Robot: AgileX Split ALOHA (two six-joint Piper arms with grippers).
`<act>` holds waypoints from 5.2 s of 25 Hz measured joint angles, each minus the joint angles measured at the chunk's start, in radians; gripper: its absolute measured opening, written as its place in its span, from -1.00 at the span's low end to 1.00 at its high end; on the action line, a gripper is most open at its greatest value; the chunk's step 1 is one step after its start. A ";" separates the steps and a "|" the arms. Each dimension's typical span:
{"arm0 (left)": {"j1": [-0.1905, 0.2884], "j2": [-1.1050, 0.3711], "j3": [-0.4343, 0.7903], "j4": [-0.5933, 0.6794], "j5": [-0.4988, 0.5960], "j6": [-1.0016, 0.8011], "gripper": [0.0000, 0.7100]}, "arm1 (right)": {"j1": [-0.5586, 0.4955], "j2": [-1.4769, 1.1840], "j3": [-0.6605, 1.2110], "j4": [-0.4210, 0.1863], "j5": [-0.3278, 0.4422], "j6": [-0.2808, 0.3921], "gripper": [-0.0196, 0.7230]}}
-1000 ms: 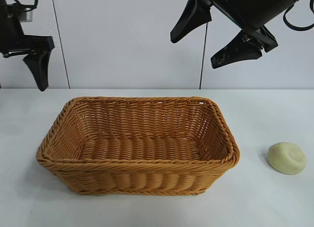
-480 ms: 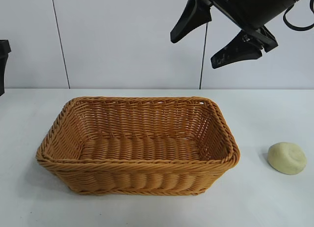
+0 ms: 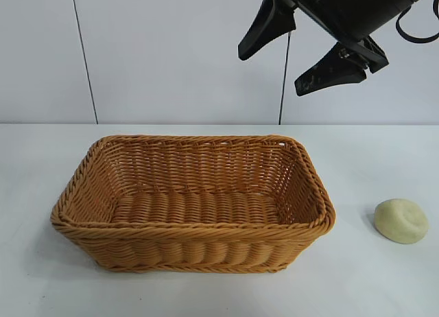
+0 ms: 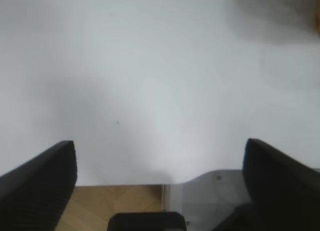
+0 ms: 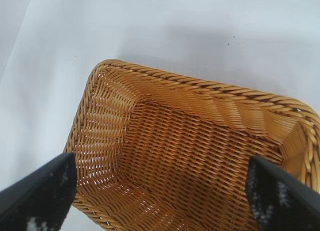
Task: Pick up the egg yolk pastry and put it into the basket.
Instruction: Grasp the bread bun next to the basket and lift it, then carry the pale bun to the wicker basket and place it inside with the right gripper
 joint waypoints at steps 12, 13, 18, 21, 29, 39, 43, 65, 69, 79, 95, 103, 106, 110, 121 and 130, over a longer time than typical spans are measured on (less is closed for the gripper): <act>0.000 -0.628 0.124 -0.019 -0.111 0.000 0.96 | 0.000 0.000 0.000 0.000 0.000 0.000 0.76; 0.000 -0.659 0.124 -0.020 -0.111 0.000 0.96 | 0.000 0.000 0.000 0.000 0.000 0.000 0.76; 0.000 -0.737 0.128 -0.022 -0.112 0.000 0.96 | 0.000 0.000 0.000 -0.001 0.000 0.000 0.76; 0.000 -0.771 0.128 -0.022 -0.116 0.000 0.96 | 0.000 0.000 0.000 -0.001 0.000 0.000 0.76; 0.000 -0.875 0.128 -0.023 -0.116 0.000 0.96 | 0.000 0.000 0.000 -0.007 0.005 0.000 0.76; -0.038 -0.878 0.128 -0.023 -0.117 0.000 0.96 | -0.007 0.000 -0.009 -0.228 0.031 0.116 0.76; -0.038 -0.878 0.128 -0.023 -0.117 0.000 0.96 | -0.073 0.000 -0.009 -0.420 0.062 0.266 0.76; -0.038 -0.878 0.128 -0.023 -0.117 0.000 0.96 | -0.244 0.296 -0.015 -0.658 0.154 0.367 0.76; -0.038 -0.878 0.128 -0.023 -0.117 0.000 0.96 | -0.244 0.387 -0.015 -0.662 0.133 0.367 0.76; -0.038 -0.878 0.128 -0.023 -0.117 0.000 0.96 | -0.244 0.407 -0.015 -0.662 0.130 0.367 -0.53; -0.038 -0.878 0.128 -0.023 -0.117 0.000 0.96 | -0.244 0.188 -0.195 -0.664 0.347 0.366 -0.63; -0.038 -0.878 0.128 -0.023 -0.117 0.000 0.96 | -0.173 0.187 -0.329 -0.667 0.401 0.364 -0.63; -0.038 -0.878 0.128 -0.023 -0.117 0.000 0.96 | -0.087 0.187 -0.355 -0.667 0.401 0.367 -0.63; -0.038 -0.878 0.128 -0.023 -0.117 0.000 0.96 | 0.061 0.187 -0.367 -0.664 0.380 0.367 -0.63; -0.038 -0.878 0.128 -0.023 -0.117 0.000 0.96 | 0.343 0.340 -0.372 -0.660 0.238 0.429 -0.63; -0.038 -0.878 0.128 -0.023 -0.117 0.000 0.96 | 0.375 0.491 -0.372 -0.640 0.153 0.442 -0.41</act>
